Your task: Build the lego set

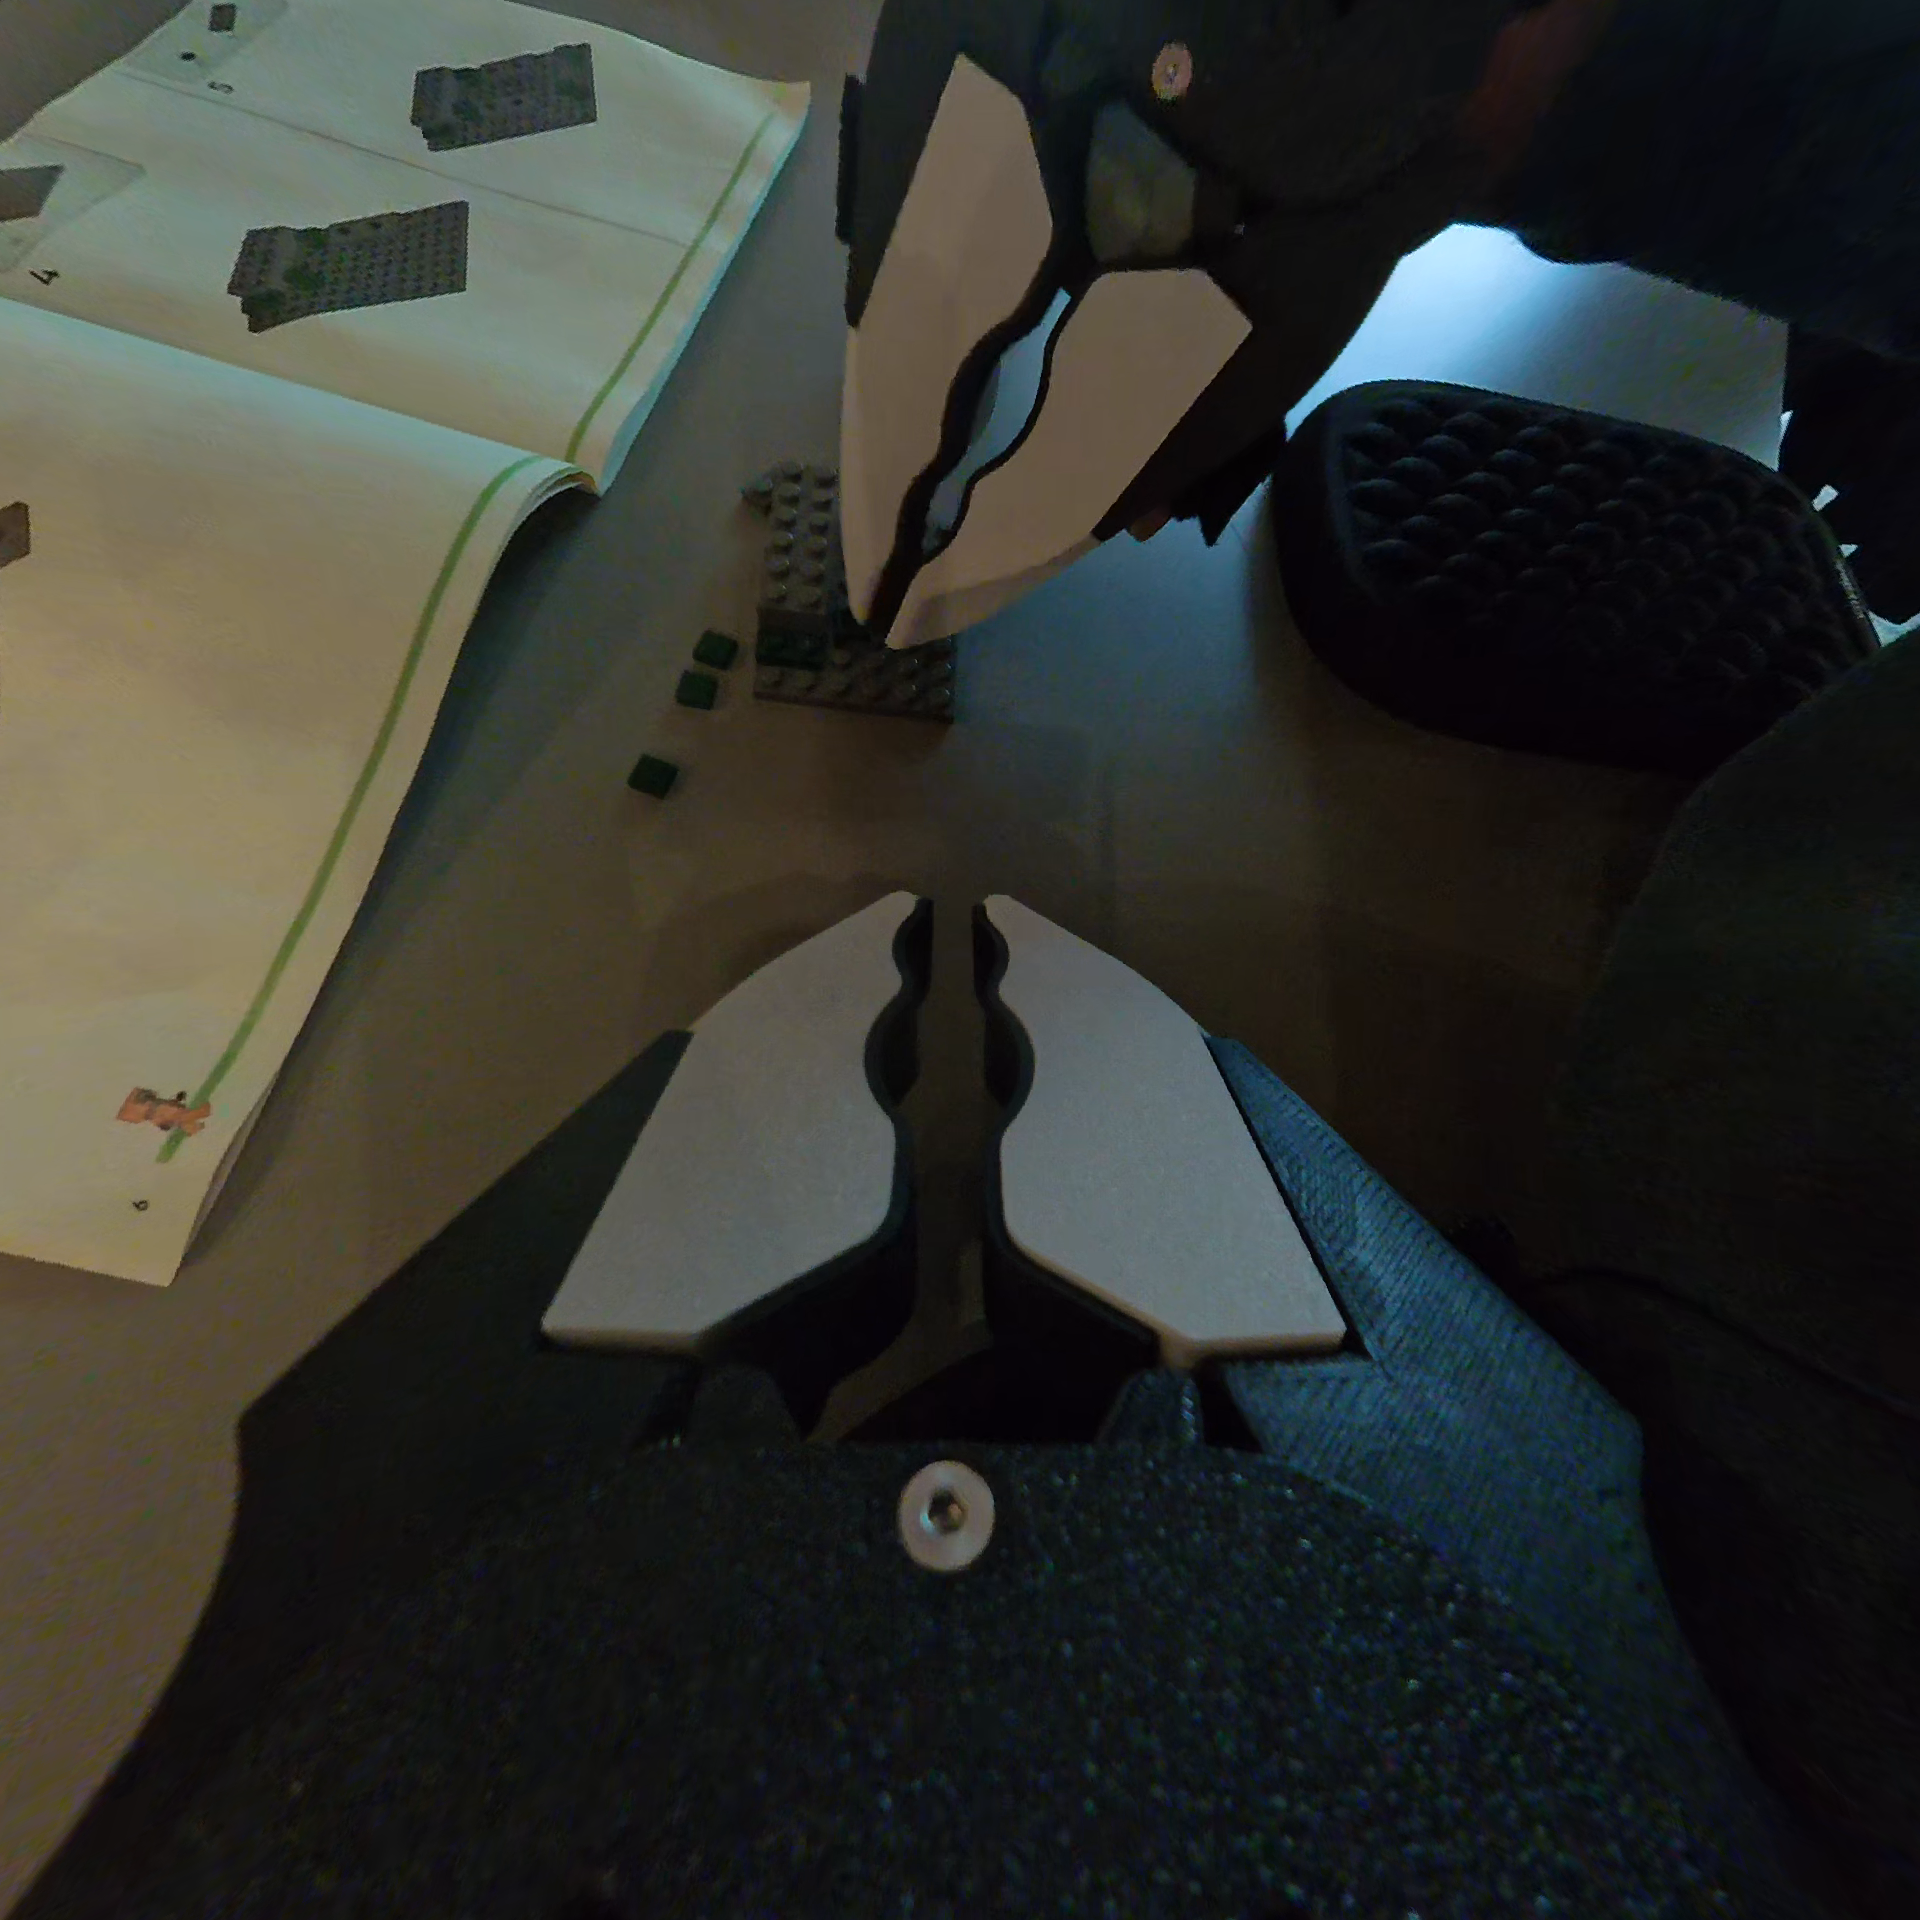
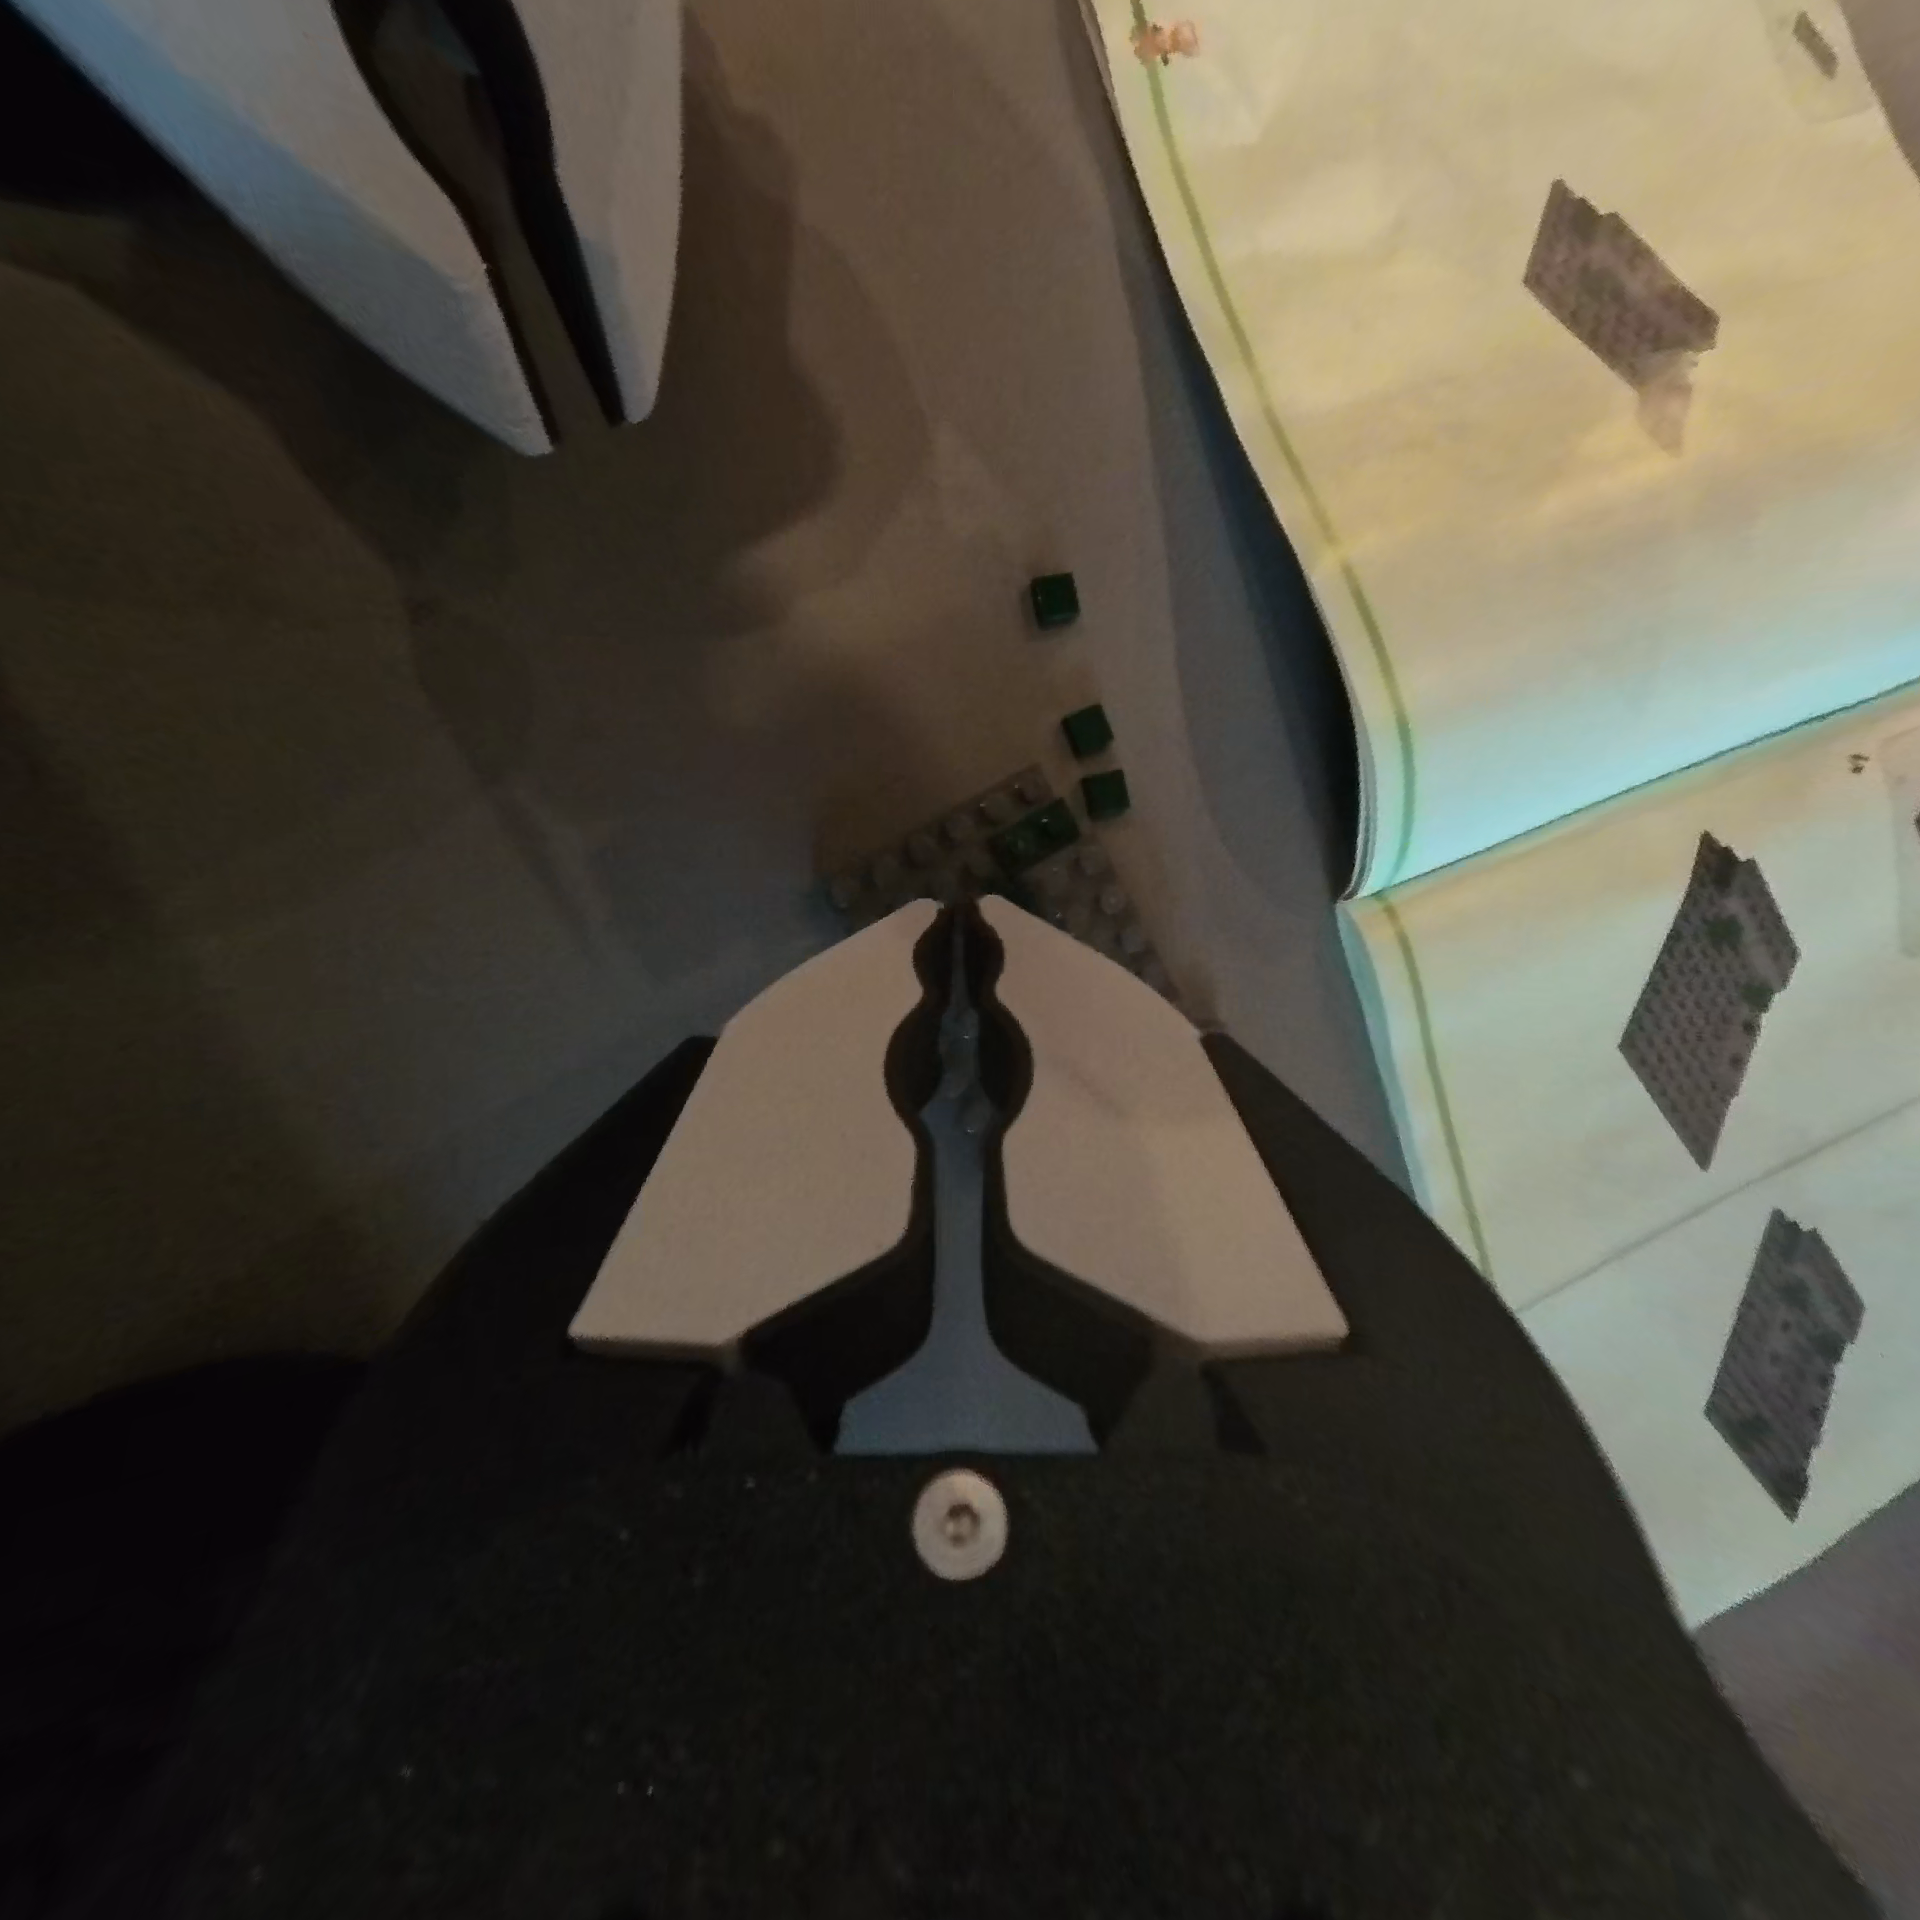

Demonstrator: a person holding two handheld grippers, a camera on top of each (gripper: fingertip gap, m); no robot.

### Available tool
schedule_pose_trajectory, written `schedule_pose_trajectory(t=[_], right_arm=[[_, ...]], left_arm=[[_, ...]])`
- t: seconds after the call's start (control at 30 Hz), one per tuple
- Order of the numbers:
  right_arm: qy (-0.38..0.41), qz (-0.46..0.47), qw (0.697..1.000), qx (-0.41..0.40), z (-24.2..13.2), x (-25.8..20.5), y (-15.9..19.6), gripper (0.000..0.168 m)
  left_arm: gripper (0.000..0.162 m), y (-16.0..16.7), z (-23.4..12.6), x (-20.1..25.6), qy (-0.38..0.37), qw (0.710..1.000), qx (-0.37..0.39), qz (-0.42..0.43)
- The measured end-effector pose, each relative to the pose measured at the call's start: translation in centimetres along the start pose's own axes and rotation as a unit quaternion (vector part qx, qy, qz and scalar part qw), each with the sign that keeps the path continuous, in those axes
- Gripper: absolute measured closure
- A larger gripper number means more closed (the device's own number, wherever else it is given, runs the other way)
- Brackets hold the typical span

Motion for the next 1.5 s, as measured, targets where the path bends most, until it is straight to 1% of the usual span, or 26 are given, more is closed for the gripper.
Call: schedule_pose_trajectory(t=[0.17, 0.3, 0.5, 0.6, 0.7, 0.93, 1.2, 1.3, 1.5], right_arm=[[0.019, 0.012, 1.0, -0.004, -0.4, 0.2, -0.1, 0.162], [0.036, 0.041, 0.999, -0.005, -0.1, -0.3, 0.0, 0.162], [0.072, 0.126, 0.989, 0.007, 0.1, -0.5, 0.2, 0.162], [0.086, 0.149, 0.985, 0.006, 0.2, -0.8, 0.2, 0.161], [0.101, 0.16, 0.982, 0.004, 0.4, -0.9, 0.0, 0.161], [0.144, 0.162, 0.976, -0.01, 0.4, -1.0, -0.2, 0.168], [0.145, 0.21, 0.967, 0.005, -0.3, -0.8, 0.0, 0.168], [0.139, 0.218, 0.966, 0.016, 0.0, -1.3, -0.8, 0.162], [0.148, 0.24, 0.959, 0.01, 0.9, -1.6, -1.0, 0.161]], left_arm=[[0.155, 0.0, 0.0, 0.0, 0.001, 1.0, 0.0, 0.0], [0.155, 0.0, 0.0, 0.1, 0.002, 1.0, 0.002, 0.002], [0.155, 0.0, -0.2, 0.1, 0.009, 1.0, 0.009, 0.001], [0.155, 0.0, -0.2, 0.1, 0.009, 1.0, 0.011, 0.003], [0.155, 0.0, -0.2, 0.2, 0.007, 1.0, 0.012, 0.005], [0.155, 0.0, -0.4, 0.1, 0.0, 1.0, 0.014, 0.001], [0.155, 0.0, -0.4, 0.0, -0.007, 1.0, 0.012, 0.001], [0.155, -0.2, -0.5, 0.0, -0.018, 1.0, 0.017, 0.001], [0.155, -0.5, -0.9, -0.2, -0.04, 0.999, 0.019, -0.004]])
Point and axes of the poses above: each gripper's, where its closed fingertips meet, z out along the fingers, y out of its underside, x = y × z across the jaws, the point moved 8 cm from there along -z, back along the fingers, and after that the axes turned 6 degrees about y, right-handed, at the moved point
